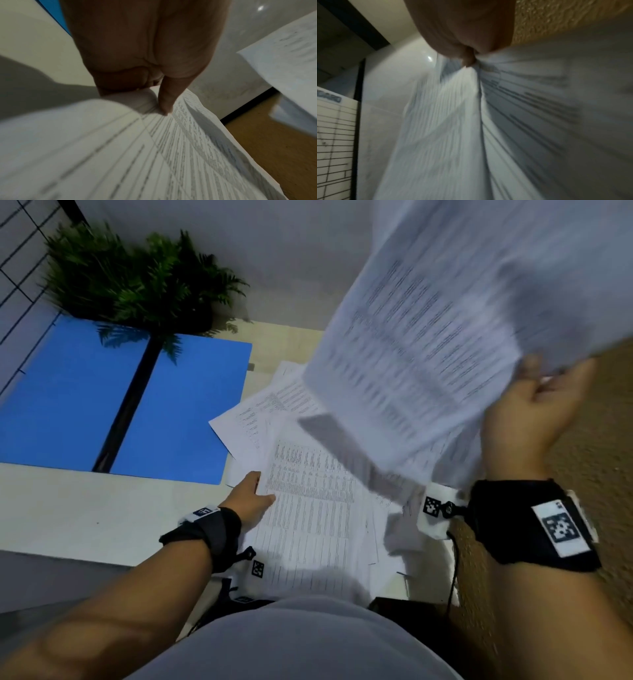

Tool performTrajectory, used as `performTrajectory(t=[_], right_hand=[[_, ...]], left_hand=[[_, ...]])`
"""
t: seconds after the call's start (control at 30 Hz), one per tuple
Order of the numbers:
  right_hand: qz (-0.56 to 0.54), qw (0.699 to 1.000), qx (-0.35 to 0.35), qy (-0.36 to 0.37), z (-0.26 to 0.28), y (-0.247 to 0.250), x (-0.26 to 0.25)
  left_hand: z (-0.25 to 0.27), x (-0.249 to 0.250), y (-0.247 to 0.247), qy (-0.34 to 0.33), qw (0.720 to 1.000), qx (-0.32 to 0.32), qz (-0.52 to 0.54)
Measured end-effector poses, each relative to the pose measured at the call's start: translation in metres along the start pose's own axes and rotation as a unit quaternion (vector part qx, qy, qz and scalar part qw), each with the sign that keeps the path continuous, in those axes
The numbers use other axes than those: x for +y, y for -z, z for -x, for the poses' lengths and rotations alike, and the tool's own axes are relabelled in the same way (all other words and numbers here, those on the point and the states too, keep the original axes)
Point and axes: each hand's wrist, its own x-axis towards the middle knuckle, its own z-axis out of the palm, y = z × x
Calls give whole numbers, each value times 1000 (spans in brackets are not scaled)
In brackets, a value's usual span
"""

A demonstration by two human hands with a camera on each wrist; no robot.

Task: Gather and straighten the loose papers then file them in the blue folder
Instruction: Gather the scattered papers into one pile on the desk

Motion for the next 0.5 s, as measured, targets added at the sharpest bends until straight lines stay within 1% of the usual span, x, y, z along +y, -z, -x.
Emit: performTrajectory(t=[0.03, 0.07, 0.13, 0.17, 0.2, 0.27, 0.33, 0.37, 0.43, 0.5], right_hand=[[38, 996, -54, -55, 10, -4, 5], [75, 984, -108, -120, 22, -8, 15], [108, 943, -204, -238, 50, -14, 46], [134, 920, -254, -266, 65, -17, 60], [175, 893, -307, -279, 78, -18, 74], [200, 851, -355, -333, 101, -21, 96], [195, 829, -374, -368, 121, -27, 106], [189, 824, -366, -390, 130, -30, 111], [164, 818, -321, -448, 140, -35, 122], [155, 829, -260, -470, 146, -38, 134]], left_hand=[[2, 3, 2, 10, 1000, 9, -17], [4, 6, 5, 18, 999, 21, -32], [3, 10, 11, 48, 999, 19, -17], [3, 14, 13, 60, 998, 8, 28], [3, 17, 15, 74, 995, 6, 68], [3, 20, 13, 92, 992, 3, 81], [2, 21, 2, 85, 996, -1, 23], [0, 19, -3, 73, 997, 9, 1], [-3, 14, -13, 64, 996, 51, -35], [-7, 11, -20, 58, 995, 69, -44]])
